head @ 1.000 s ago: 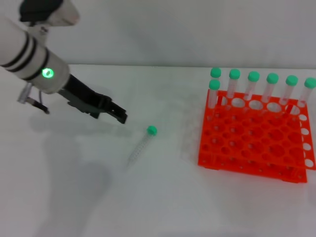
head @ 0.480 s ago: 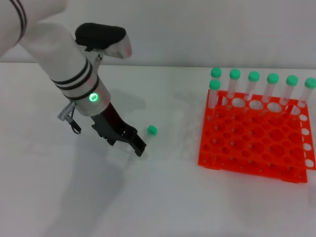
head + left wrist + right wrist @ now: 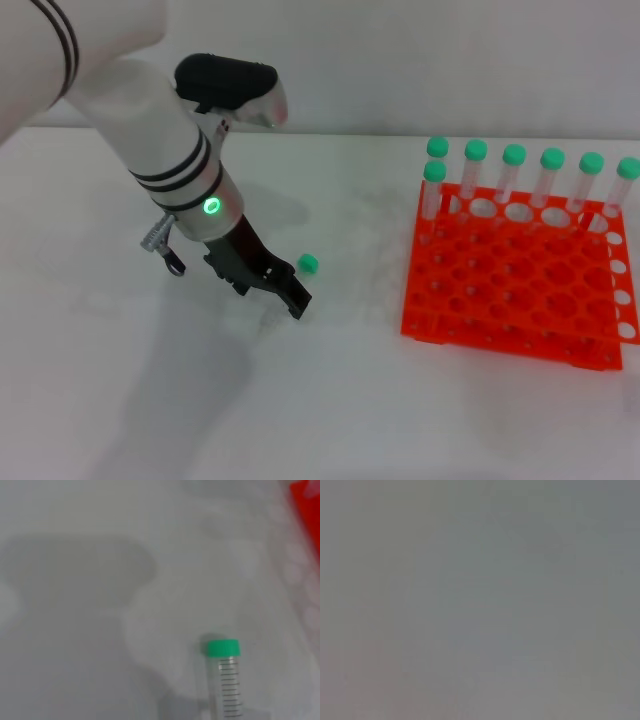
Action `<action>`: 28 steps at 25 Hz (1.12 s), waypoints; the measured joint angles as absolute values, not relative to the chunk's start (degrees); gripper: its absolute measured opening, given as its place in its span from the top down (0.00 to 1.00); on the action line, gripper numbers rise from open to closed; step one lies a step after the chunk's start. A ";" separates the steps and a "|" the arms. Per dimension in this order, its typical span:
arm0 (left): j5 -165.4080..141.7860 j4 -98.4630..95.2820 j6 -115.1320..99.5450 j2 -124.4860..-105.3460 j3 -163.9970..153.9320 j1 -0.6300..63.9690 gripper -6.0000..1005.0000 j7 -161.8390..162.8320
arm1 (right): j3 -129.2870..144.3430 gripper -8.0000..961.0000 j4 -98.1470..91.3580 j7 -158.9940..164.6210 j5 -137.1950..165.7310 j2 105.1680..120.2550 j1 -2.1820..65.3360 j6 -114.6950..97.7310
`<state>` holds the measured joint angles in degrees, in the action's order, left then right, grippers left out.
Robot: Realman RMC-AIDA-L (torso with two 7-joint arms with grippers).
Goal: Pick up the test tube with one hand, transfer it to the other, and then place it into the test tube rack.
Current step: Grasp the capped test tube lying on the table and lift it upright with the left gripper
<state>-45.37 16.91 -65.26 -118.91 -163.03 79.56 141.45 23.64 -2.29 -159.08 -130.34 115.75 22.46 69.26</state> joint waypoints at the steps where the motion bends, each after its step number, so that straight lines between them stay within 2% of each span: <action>1: -45.58 16.38 -64.83 -118.91 -163.03 79.53 0.14 141.54 | 23.64 0.14 -2.29 -159.08 -130.34 115.75 22.47 69.25; 13: -47.79 14.38 -63.52 -119.00 -163.03 79.47 0.17 142.22 | 23.23 0.14 -2.29 -159.08 -130.37 115.57 22.42 69.25; 23: -50.36 12.63 -63.54 -119.00 -163.03 79.66 0.60 144.48 | 23.49 0.14 -2.29 -159.08 -130.37 115.58 22.40 69.29; 28: -51.13 12.25 -63.57 -119.00 -163.04 79.69 0.66 145.47 | 23.44 0.14 -2.29 -159.08 -130.34 115.58 22.40 69.35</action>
